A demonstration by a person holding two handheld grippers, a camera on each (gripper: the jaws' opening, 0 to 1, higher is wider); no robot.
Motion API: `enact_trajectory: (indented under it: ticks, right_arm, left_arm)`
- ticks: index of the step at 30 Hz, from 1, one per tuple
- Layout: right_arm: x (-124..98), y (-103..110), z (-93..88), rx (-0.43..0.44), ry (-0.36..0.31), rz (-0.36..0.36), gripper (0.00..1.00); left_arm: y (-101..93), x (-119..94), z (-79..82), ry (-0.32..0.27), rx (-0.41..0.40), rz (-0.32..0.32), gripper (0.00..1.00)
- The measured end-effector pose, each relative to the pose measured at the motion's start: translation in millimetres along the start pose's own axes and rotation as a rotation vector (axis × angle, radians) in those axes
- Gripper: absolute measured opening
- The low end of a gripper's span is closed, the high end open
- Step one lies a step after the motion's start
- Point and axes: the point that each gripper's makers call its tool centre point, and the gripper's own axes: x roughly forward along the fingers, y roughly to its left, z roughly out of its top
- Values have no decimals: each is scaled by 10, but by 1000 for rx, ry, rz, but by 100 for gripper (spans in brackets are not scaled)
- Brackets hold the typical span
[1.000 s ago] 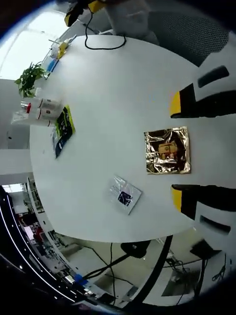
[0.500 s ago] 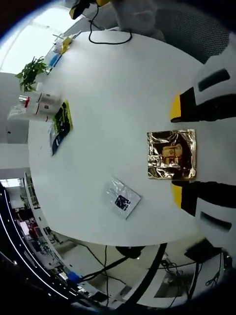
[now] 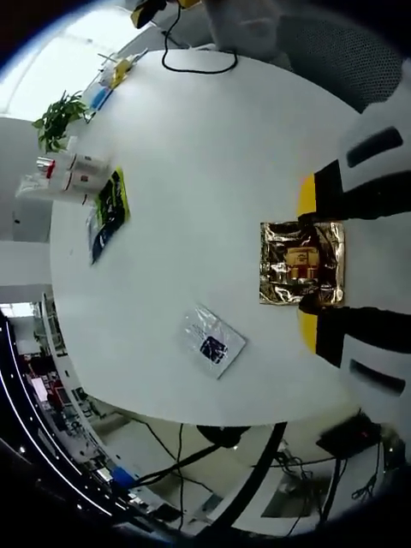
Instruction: Arrange the skincare products in the storage area until every visible bottle or jar stands upright without overlapping.
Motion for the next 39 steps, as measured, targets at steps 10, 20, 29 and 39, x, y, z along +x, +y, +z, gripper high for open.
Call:
enact_trajectory:
  ticks: [10, 20, 29, 39]
  right_arm:
    - [-5, -5, -9, -4, 1, -1, 31]
    - [-20, -20, -7, 7, -4, -7, 32]
    - [-24, -3, 14, 8, -13, -1, 32]
    - [-14, 27, 54, 39, -27, 19, 31]
  left_arm:
    - [-152, -71, 79, -32, 19, -24, 39]
    - [-450, -268, 221, -130, 40, -75, 39]
    - [-675, -469, 226, -191, 83, -100, 39]
    - [-970, -731, 228, -280, 144, -112, 39]
